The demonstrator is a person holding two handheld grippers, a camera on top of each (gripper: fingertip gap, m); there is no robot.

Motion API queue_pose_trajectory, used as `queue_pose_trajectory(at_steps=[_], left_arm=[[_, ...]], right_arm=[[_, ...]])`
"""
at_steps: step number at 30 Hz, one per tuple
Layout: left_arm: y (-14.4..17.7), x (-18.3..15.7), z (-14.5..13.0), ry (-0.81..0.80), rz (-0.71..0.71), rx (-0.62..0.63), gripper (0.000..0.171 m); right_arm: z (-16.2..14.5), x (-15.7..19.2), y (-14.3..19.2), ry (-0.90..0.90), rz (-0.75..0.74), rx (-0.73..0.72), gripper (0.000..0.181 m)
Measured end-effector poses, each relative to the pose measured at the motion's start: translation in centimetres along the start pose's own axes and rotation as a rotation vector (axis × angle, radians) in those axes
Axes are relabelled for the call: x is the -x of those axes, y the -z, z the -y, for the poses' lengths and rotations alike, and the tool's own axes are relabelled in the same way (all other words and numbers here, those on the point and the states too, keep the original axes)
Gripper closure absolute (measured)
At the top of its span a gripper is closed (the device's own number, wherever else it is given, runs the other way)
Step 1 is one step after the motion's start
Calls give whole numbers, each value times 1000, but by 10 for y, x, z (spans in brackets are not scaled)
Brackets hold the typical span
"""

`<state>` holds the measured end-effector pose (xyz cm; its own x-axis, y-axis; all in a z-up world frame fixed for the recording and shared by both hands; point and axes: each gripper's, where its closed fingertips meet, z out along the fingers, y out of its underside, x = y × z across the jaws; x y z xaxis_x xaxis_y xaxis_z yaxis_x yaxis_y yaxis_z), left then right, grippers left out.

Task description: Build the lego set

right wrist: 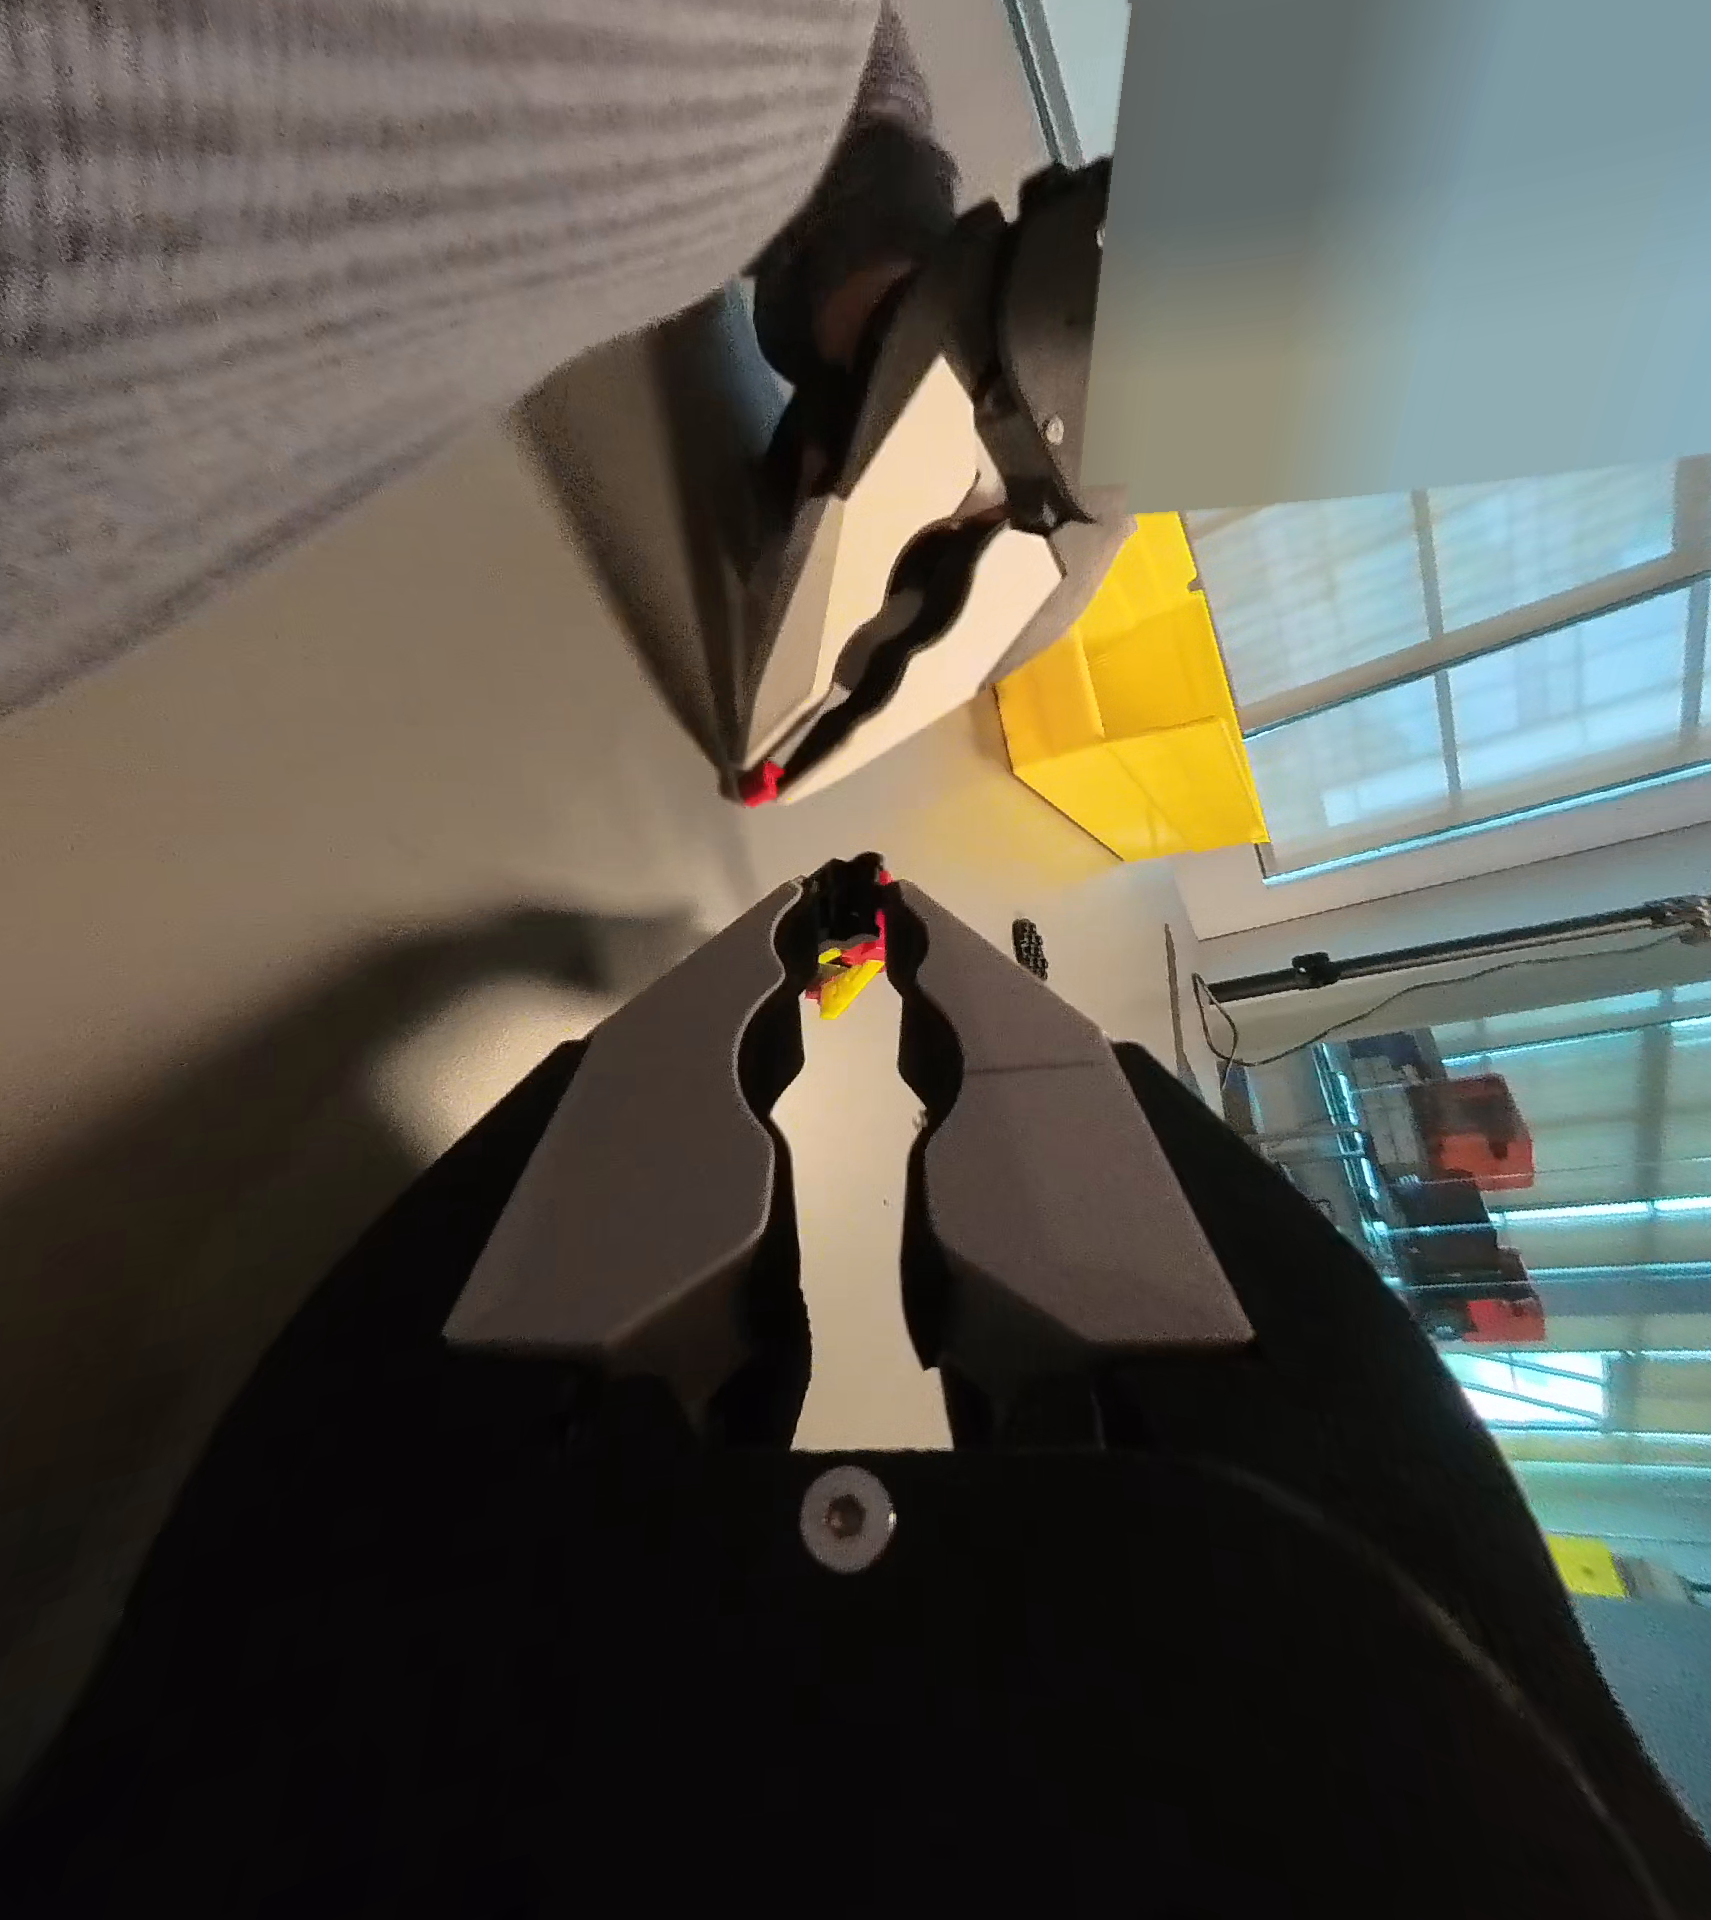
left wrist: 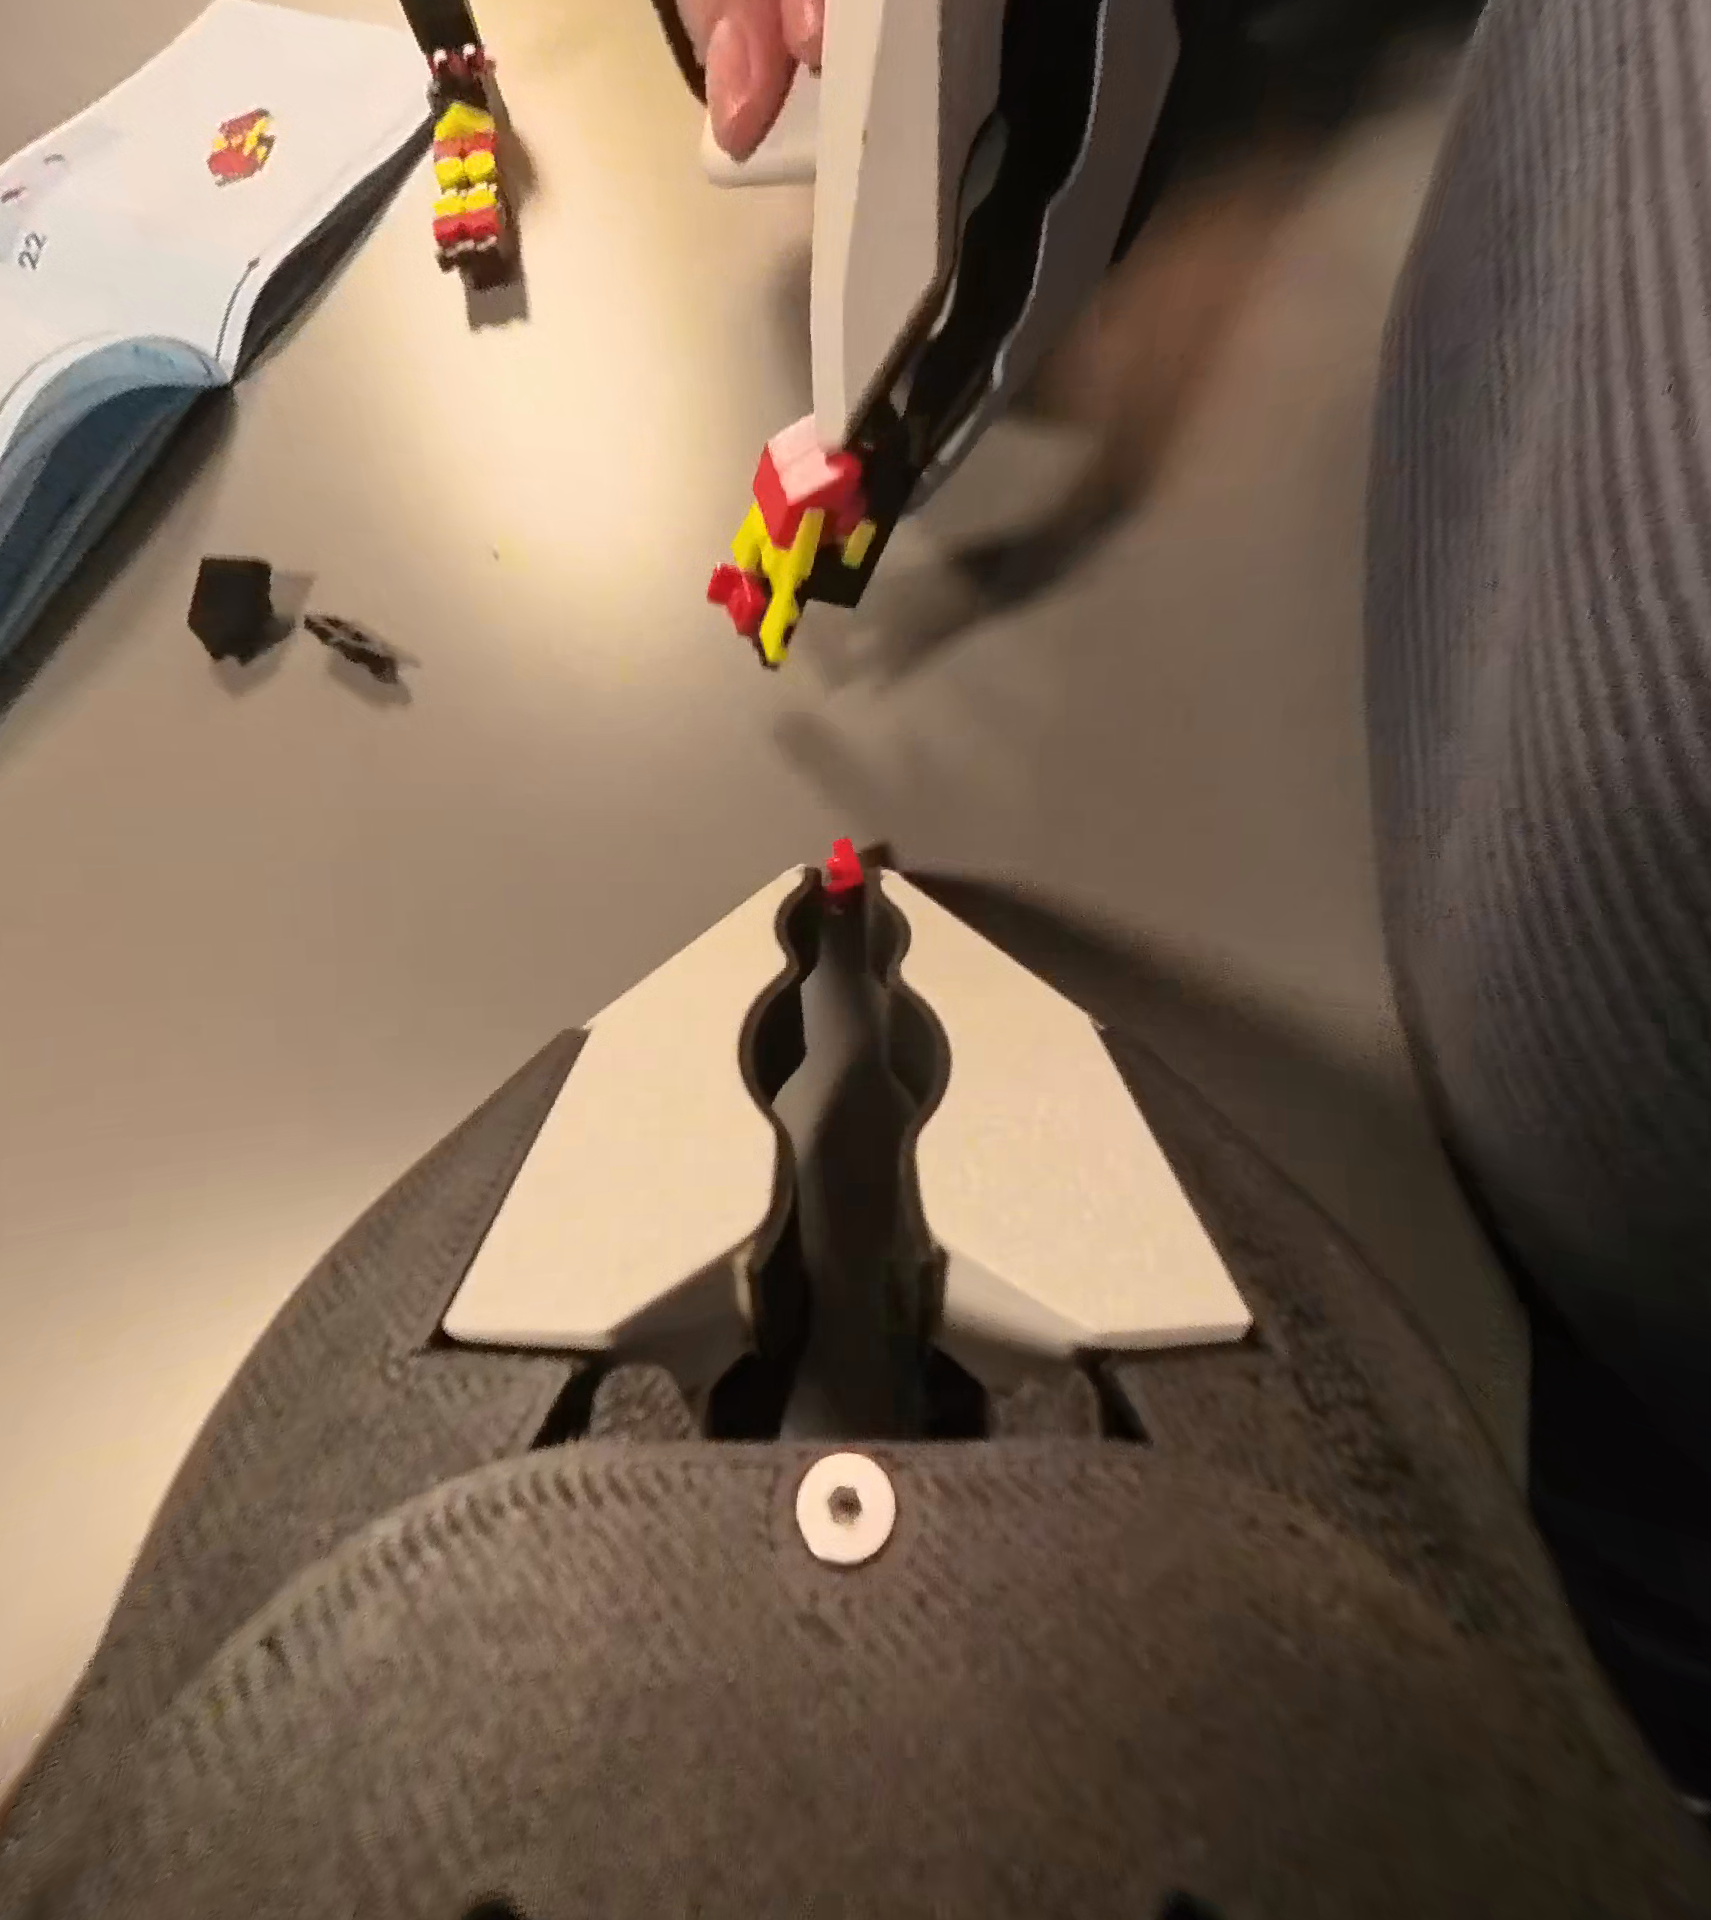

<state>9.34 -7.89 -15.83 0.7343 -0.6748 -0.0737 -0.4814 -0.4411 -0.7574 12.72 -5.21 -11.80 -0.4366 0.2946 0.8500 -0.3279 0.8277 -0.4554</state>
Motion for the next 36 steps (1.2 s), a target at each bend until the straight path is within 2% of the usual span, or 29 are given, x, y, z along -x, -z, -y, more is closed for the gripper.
queue_pose_trajectory(at_steps=[8,12,15,19,22,26,28,31,34,36], left_arm=[[-17,10,11,-12,-110,5,164],[-15,7,10,-22,-163,3,145],[-13,8,9,-63,-172,0,145],[-9,13,16,-14,-153,-52,142],[-4,17,40,-67,-54,-180,138],[-7,22,52,-451,225,-143,138],[-10,19,58,-576,309,-143,148],[-8,18,65,-659,388,-158,165],[-1,19,73,-722,461,-172,166],[-4,22,72,-758,492,-133,166]], right_arm=[[5,16,-1,48,73,-28,171],[5,16,-1,42,80,-40,171],[3,15,-1,47,75,-36,172],[0,5,-1,72,12,-16,172],[1,-7,1,86,-47,-19,171],[4,-16,3,106,-99,-24,172],[7,-17,4,115,-111,-29,172],[12,-22,6,127,-145,-48,171],[11,-28,7,121,-187,-36,149],[9,-26,4,119,-172,-10,152]])
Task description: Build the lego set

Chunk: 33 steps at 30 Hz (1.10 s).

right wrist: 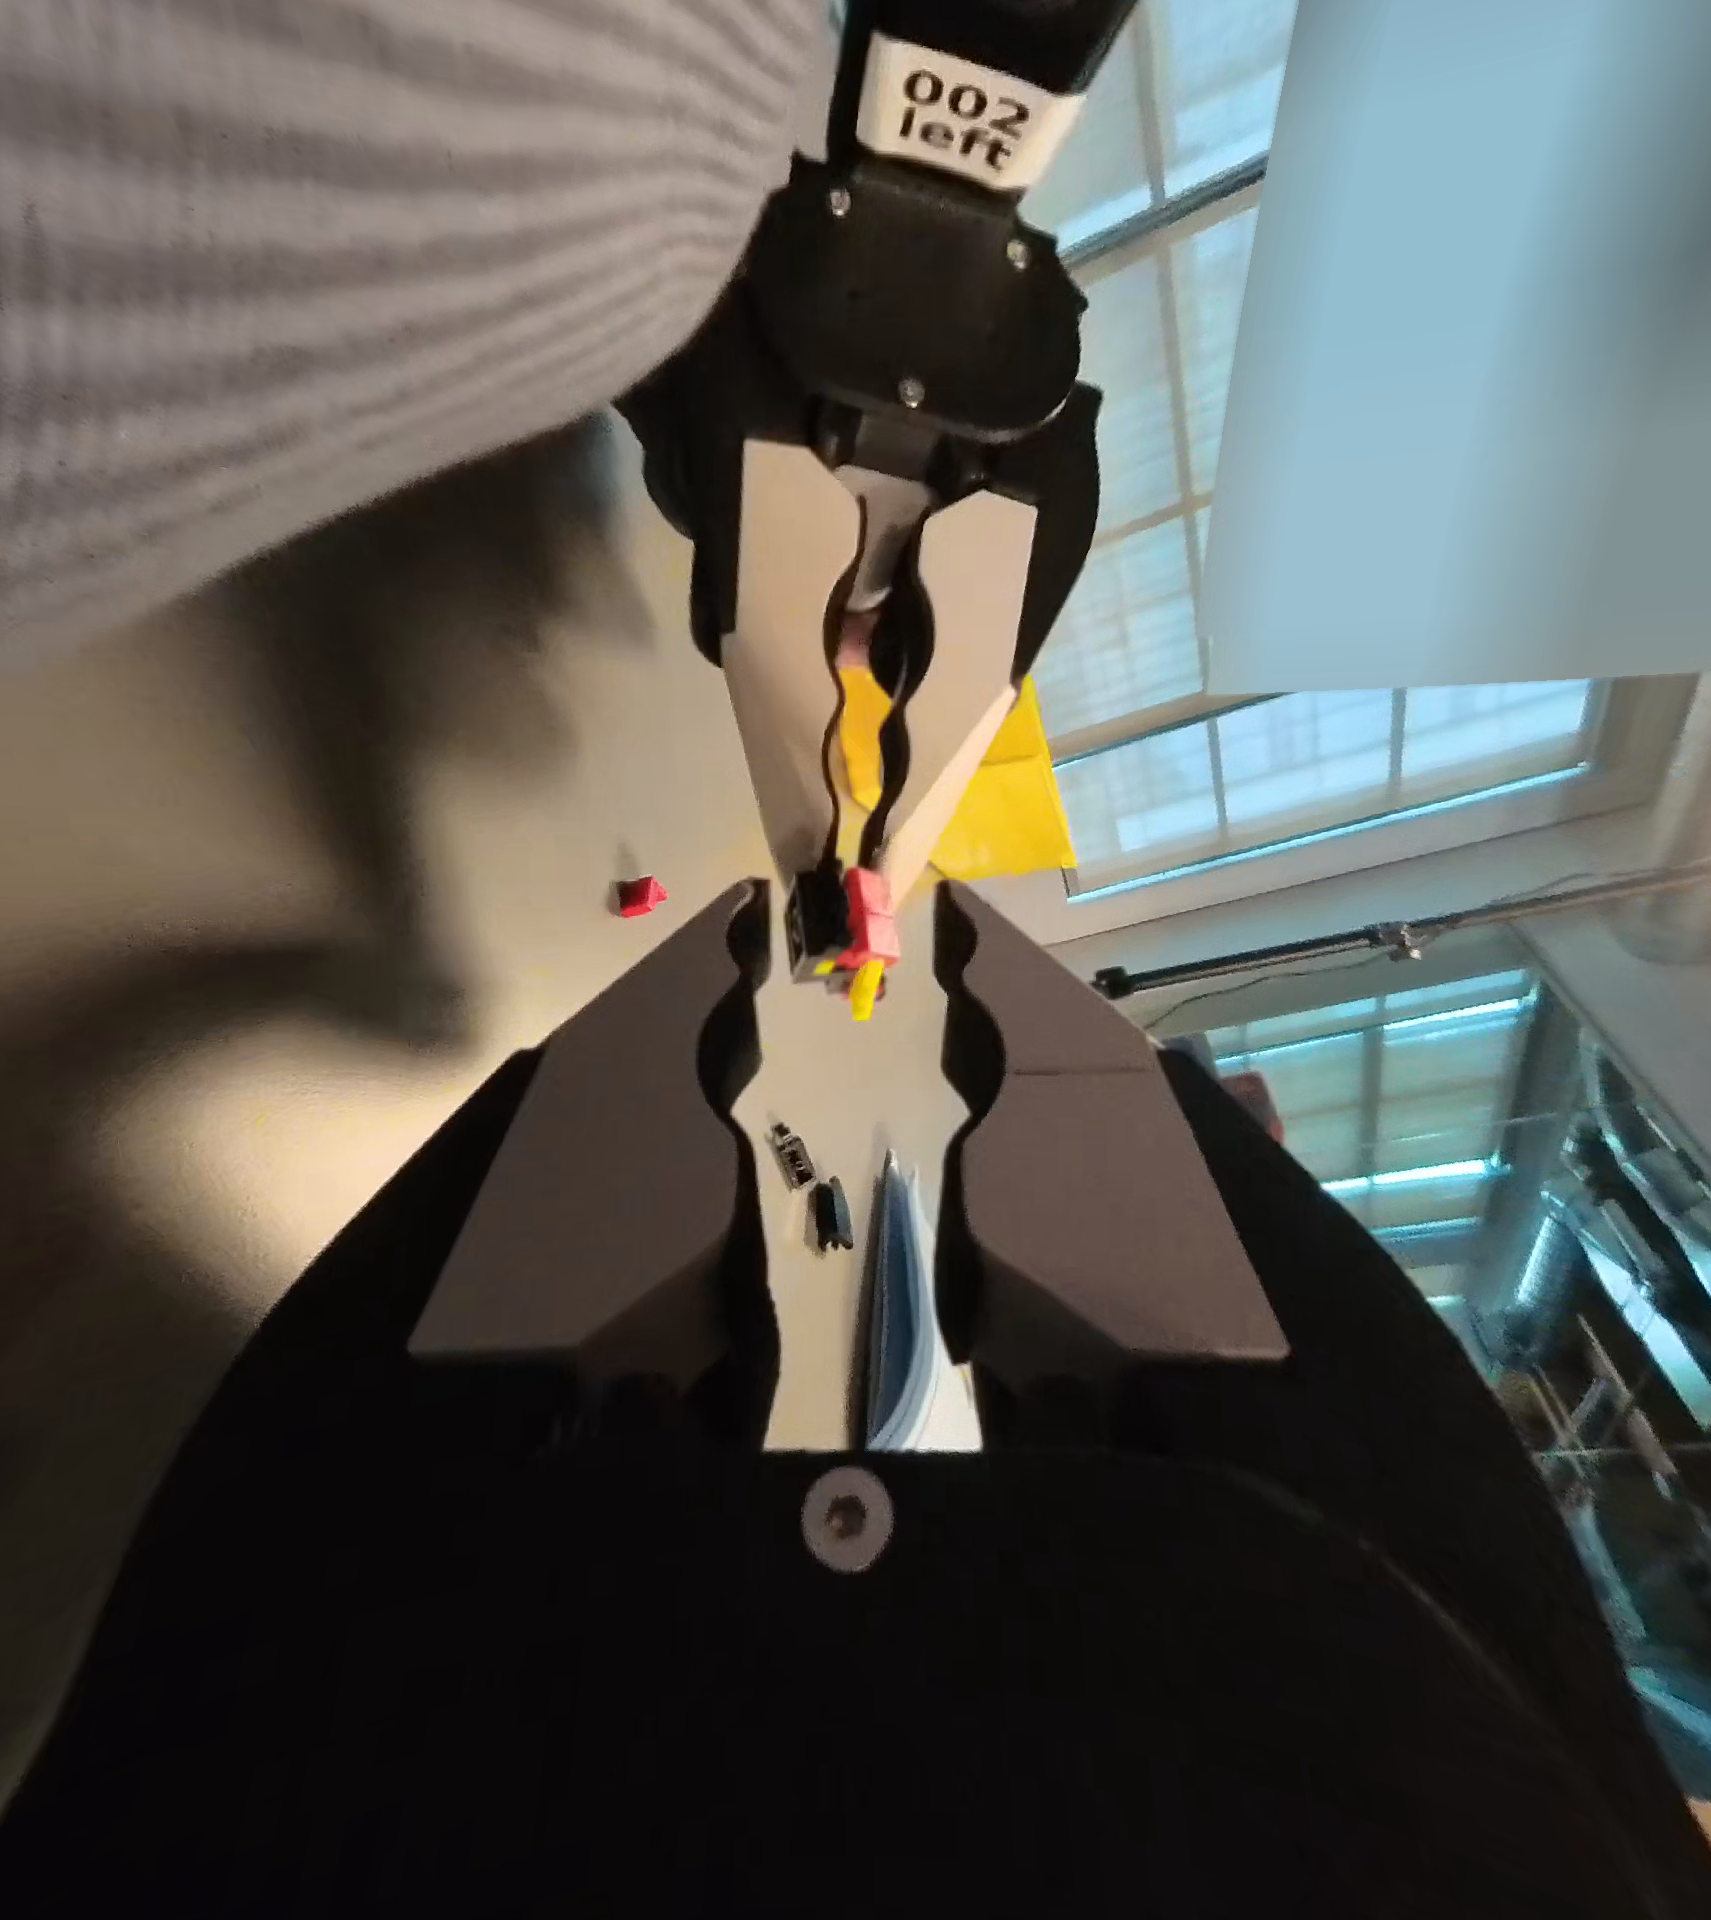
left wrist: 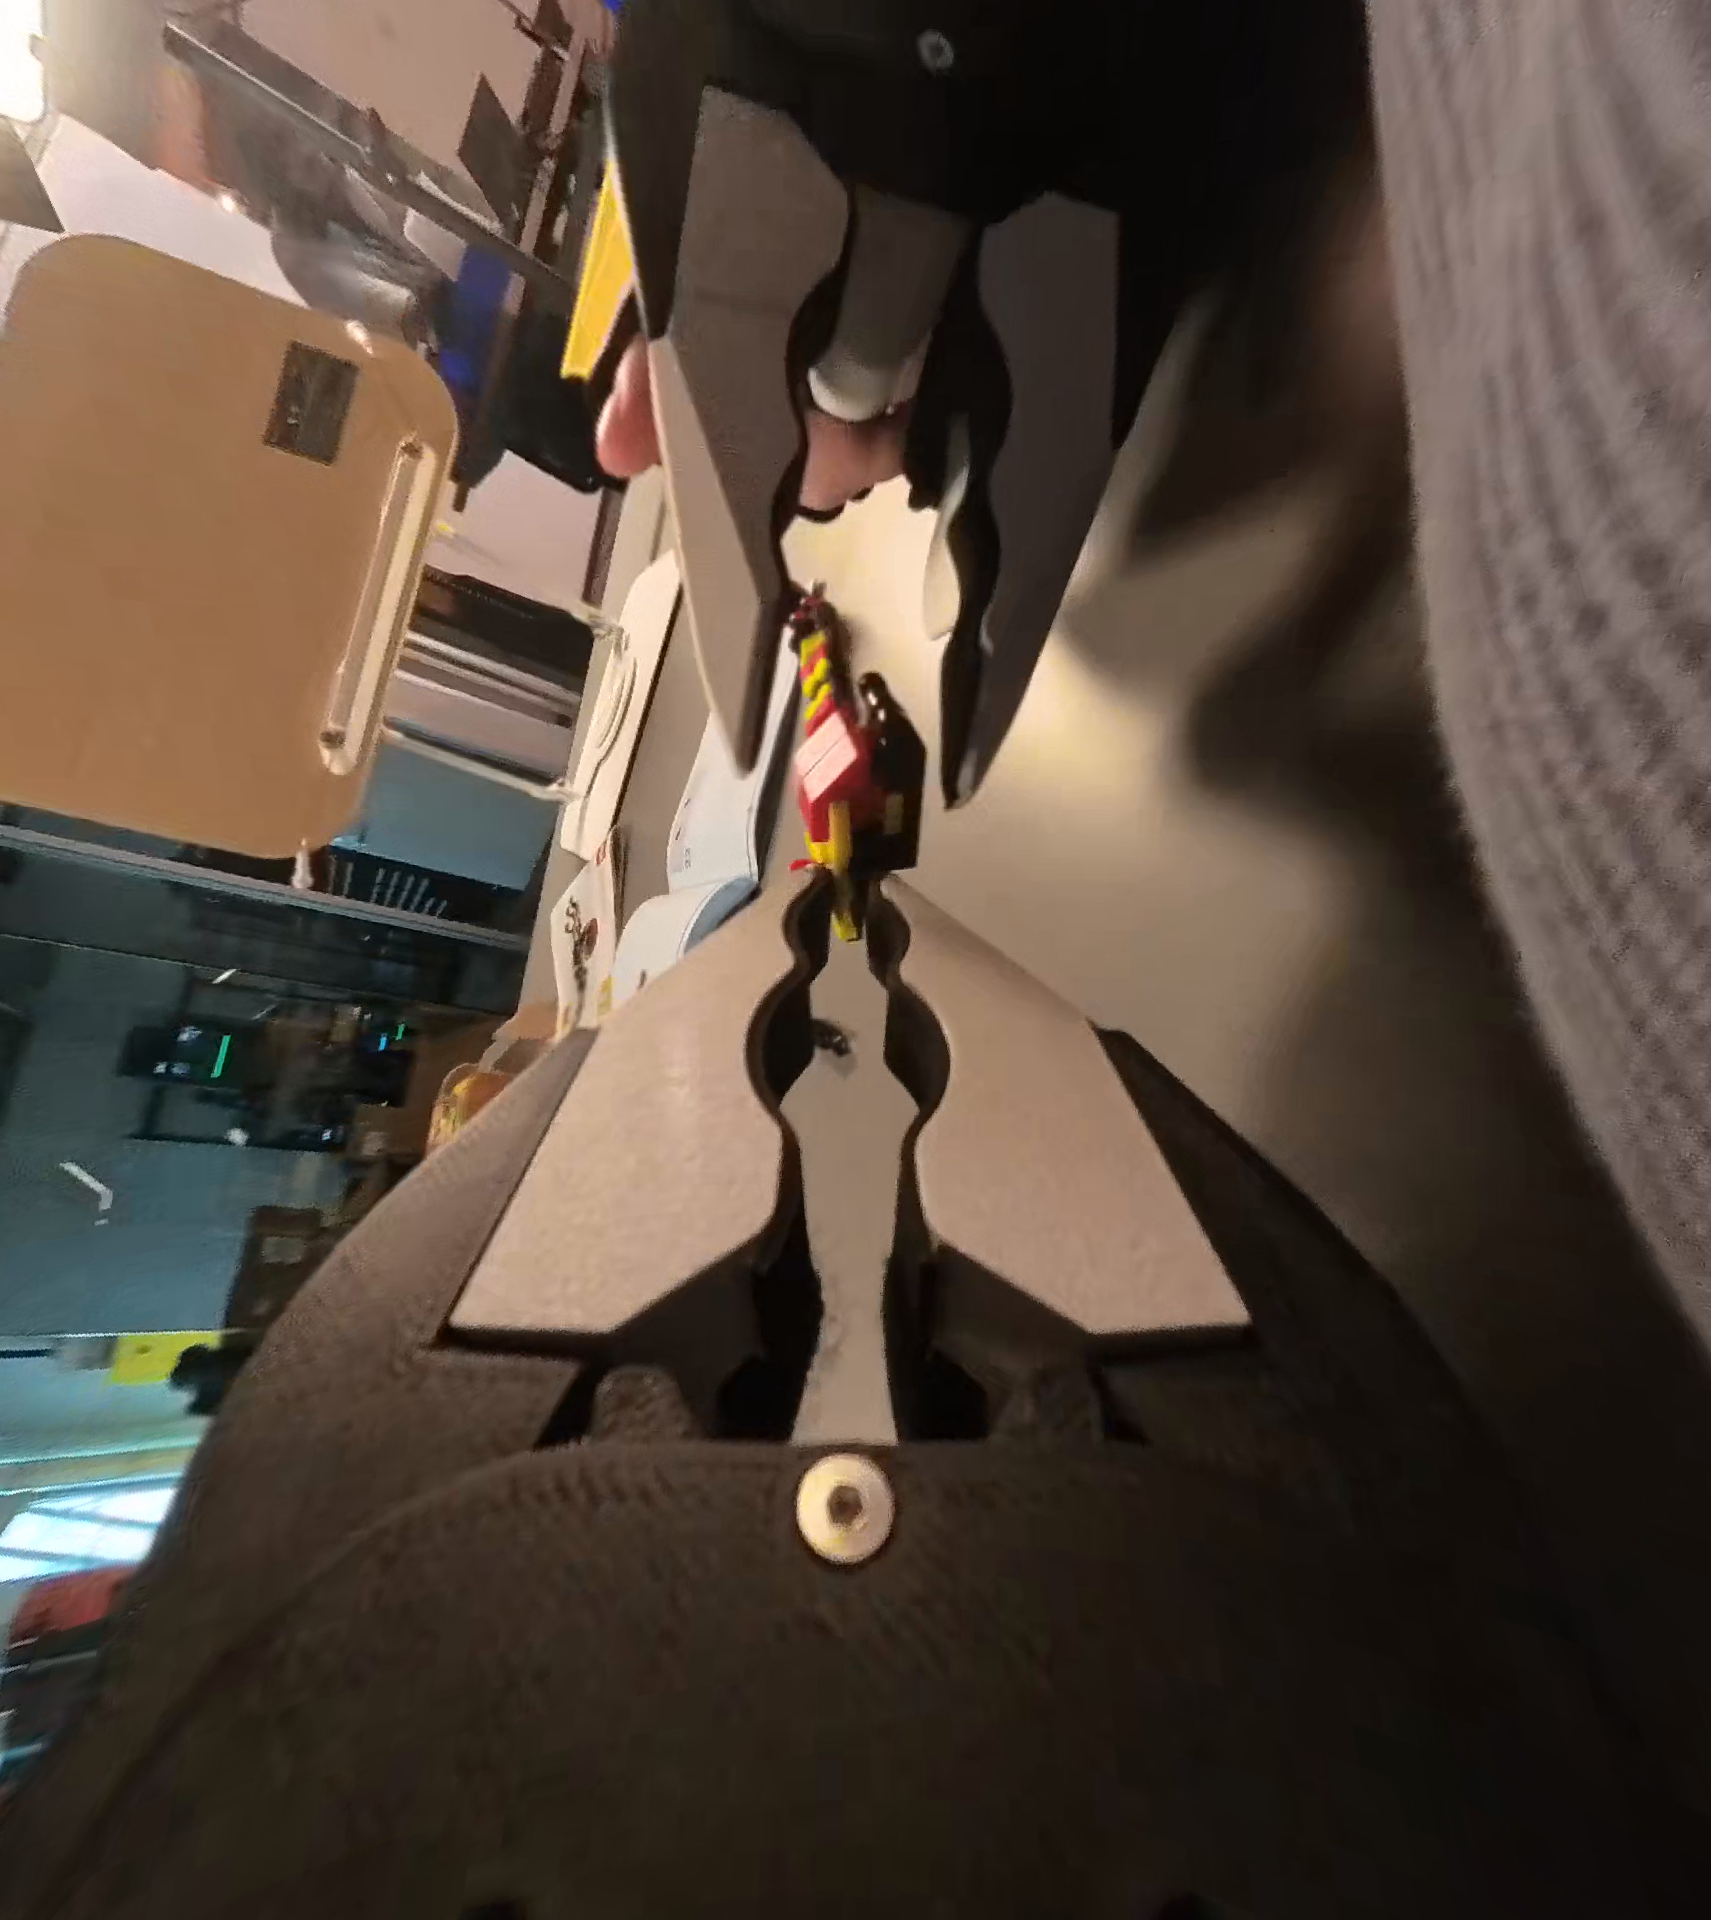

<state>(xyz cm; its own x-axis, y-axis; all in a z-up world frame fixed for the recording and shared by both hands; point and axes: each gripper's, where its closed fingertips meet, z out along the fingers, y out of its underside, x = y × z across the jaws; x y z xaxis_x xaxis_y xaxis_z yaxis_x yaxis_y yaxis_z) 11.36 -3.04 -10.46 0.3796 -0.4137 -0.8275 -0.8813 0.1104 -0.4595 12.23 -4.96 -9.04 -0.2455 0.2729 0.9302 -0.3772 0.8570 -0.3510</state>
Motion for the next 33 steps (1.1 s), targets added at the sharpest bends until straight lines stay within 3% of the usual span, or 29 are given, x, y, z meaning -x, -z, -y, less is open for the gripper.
queue_pose_trajectory(at_steps=[3,8,14,15,17,22,29,33], left_arm=[[-2,0,2,-64,26,13,166],[0,2,3,-86,31,15,166],[2,-2,6,-111,1,-27,164],[5,-5,3,-97,-23,-37,151],[12,-12,-8,12,-126,-35,144],[28,-31,-31,407,-437,-71,146],[24,-49,-40,494,-654,-67,150],[19,-47,-40,503,-702,-84,150]], right_arm=[[0,2,-1,18,5,20,163],[-6,-1,-1,24,3,55,155],[-6,1,0,43,10,66,163],[-6,-1,0,41,1,67,163],[-8,-3,2,32,-14,67,163],[-9,6,1,10,20,49,163],[-2,21,1,-7,104,0,162],[-1,27,0,-16,136,-8,163]])
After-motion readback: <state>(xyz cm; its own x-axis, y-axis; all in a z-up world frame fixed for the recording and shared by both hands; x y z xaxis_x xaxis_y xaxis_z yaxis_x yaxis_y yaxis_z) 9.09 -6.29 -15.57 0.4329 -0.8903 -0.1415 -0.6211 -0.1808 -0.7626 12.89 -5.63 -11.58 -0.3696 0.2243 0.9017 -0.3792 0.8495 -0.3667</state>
